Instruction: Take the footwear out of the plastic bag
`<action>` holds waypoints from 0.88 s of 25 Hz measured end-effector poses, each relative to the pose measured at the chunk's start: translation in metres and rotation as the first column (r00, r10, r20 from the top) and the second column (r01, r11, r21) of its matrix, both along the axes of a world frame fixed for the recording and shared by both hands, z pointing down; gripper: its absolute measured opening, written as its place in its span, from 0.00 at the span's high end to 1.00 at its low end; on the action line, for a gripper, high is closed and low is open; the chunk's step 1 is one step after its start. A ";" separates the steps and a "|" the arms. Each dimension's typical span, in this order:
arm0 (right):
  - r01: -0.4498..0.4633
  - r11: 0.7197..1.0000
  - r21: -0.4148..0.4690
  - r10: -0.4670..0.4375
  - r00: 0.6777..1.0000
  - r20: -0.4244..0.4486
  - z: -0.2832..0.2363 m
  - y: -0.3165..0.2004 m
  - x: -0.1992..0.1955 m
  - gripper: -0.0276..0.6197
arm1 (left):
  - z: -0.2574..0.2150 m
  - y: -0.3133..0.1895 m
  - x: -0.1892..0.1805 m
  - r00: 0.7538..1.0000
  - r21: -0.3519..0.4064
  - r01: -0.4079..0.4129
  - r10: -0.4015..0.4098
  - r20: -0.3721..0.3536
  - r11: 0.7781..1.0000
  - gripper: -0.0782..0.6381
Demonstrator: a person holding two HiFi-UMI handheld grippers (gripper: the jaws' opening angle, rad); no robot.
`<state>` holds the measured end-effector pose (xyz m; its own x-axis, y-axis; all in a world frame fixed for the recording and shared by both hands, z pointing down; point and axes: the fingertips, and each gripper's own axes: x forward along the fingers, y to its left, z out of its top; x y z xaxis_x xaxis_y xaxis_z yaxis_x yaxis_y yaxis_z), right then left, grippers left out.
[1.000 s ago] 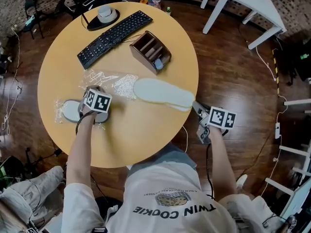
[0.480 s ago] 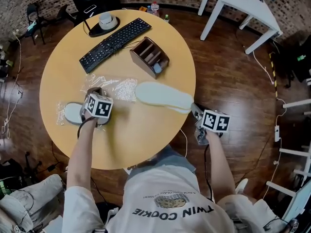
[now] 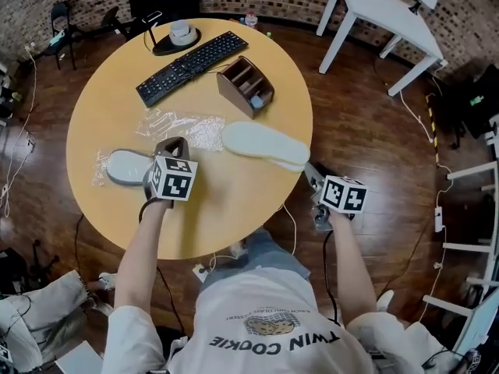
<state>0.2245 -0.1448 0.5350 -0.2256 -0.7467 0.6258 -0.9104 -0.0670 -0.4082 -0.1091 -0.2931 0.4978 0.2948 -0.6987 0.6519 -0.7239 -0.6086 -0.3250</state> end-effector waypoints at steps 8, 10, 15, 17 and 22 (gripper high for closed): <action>0.104 0.992 0.066 -0.104 0.995 -0.008 -0.033 0.034 -0.045 0.79 | -0.025 0.072 0.018 0.983 0.020 -0.005 0.008 -0.181 1.000 0.88; 0.123 0.988 0.093 -0.123 0.992 -0.008 -0.041 0.039 -0.054 0.79 | -0.031 0.089 0.023 0.977 0.031 0.000 0.007 -0.212 1.000 0.88; 0.190 0.969 0.160 -0.190 0.982 -0.016 -0.062 0.056 -0.070 0.81 | -0.044 0.136 0.037 0.967 0.051 0.020 -0.007 -0.253 0.998 0.88; 0.218 0.959 0.183 -0.220 0.976 -0.011 -0.069 0.070 -0.073 0.81 | -0.048 0.159 0.045 0.968 0.056 0.030 -0.015 -0.252 0.998 0.88; 0.280 0.935 0.215 -0.289 0.957 0.008 -0.075 0.128 -0.077 0.85 | -0.054 0.232 0.072 0.960 0.061 0.073 -0.054 -0.274 0.995 0.88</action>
<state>0.1471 -0.0172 0.4604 -0.4686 -0.7610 0.4486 -0.8622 0.2833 -0.4200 -0.0370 -0.0610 0.4436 0.4074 -0.7627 0.5023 -0.8273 -0.5411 -0.1506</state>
